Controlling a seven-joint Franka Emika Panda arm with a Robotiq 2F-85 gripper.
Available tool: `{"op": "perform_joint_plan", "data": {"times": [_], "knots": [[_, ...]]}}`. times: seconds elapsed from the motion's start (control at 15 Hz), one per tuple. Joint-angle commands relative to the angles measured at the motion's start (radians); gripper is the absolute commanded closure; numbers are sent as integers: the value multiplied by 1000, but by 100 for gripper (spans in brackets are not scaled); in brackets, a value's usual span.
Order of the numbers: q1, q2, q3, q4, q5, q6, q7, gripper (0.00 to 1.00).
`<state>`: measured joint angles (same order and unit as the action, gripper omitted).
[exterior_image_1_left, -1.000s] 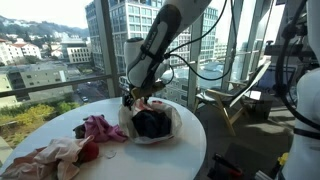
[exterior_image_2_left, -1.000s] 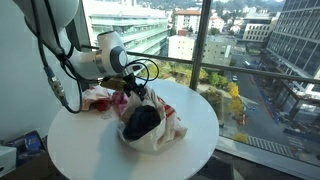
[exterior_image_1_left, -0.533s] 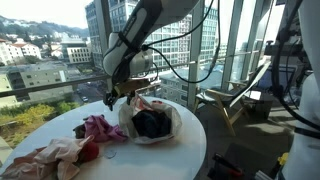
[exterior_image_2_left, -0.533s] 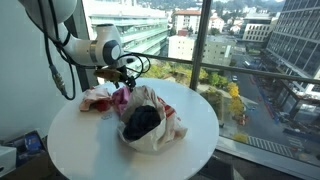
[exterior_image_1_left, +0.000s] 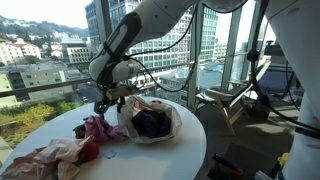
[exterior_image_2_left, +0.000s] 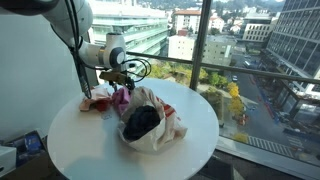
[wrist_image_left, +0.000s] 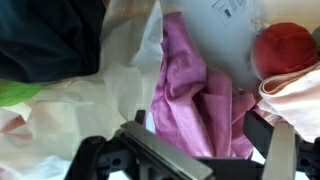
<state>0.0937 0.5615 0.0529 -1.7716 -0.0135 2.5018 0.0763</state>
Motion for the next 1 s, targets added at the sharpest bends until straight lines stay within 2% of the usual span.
{"op": "perform_joint_plan", "data": {"times": [0.0,0.73,0.93], "knots": [[-1,121,34,178,20,-99,-59,0],[25,384,45,568,13,-399,-95,0],[29,442,47,656,13,-450,-107,0]]}}
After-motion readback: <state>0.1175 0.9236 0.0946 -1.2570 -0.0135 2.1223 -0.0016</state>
